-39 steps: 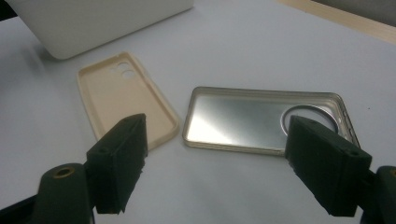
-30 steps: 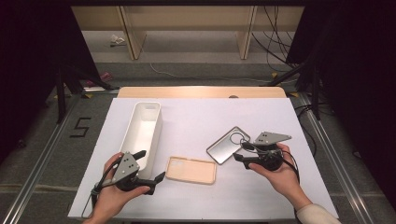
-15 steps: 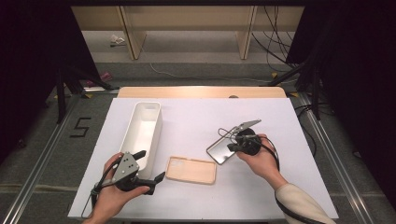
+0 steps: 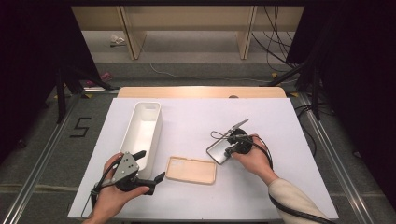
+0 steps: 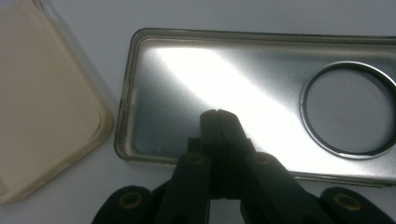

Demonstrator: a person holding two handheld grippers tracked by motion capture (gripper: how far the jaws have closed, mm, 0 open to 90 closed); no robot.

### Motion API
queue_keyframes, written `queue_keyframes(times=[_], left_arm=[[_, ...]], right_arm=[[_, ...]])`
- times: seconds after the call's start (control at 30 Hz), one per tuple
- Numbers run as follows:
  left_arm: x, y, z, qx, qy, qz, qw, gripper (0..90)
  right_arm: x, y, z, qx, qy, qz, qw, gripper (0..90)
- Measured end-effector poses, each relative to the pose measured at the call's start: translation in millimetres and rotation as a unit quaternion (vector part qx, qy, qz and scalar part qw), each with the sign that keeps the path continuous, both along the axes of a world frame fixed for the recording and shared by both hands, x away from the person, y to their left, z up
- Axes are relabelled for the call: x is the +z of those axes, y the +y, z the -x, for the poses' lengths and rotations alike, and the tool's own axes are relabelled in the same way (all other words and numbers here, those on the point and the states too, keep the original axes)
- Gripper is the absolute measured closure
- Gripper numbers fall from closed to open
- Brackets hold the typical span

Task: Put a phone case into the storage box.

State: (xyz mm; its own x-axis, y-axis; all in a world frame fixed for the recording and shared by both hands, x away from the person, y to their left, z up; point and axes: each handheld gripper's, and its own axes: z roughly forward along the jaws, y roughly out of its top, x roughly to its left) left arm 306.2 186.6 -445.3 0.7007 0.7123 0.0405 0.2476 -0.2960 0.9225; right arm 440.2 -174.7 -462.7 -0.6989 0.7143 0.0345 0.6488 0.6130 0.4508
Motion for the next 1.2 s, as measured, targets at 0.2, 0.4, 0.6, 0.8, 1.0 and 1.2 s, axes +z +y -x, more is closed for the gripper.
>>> queue_keyframes(times=[0.2,0.4,0.6,0.8,1.0,1.2], left_arm=[[0.1,0.2,0.4,0.000,0.001,0.001,1.0000,3.1],[0.2,0.1,0.6,-0.001,0.001,0.001,1.0000,3.1],[0.1,0.3,0.7,-0.001,0.002,0.002,1.0000,3.1],[0.2,0.4,0.7,-0.001,0.001,0.002,1.0000,3.1],[0.3,0.5,0.8,-0.001,0.001,0.002,1.0000,3.1],[0.3,0.5,0.8,-0.001,0.000,0.002,1.0000,3.1]], right_arm=[[0.7,-4.7,-0.8,-0.001,0.010,0.012,0.9999,90.0],[1.6,-9.6,-0.2,0.000,0.011,0.027,0.9996,90.0],[2.7,-17.7,-0.2,-0.007,0.012,0.040,0.9991,90.0],[3.7,-26.0,-0.6,-0.013,0.014,0.048,0.9986,90.0],[4.1,-30.3,-1.4,-0.017,0.014,0.052,0.9984,90.0],[4.2,-31.3,-2.1,-0.005,0.009,0.061,0.9981,90.0]])
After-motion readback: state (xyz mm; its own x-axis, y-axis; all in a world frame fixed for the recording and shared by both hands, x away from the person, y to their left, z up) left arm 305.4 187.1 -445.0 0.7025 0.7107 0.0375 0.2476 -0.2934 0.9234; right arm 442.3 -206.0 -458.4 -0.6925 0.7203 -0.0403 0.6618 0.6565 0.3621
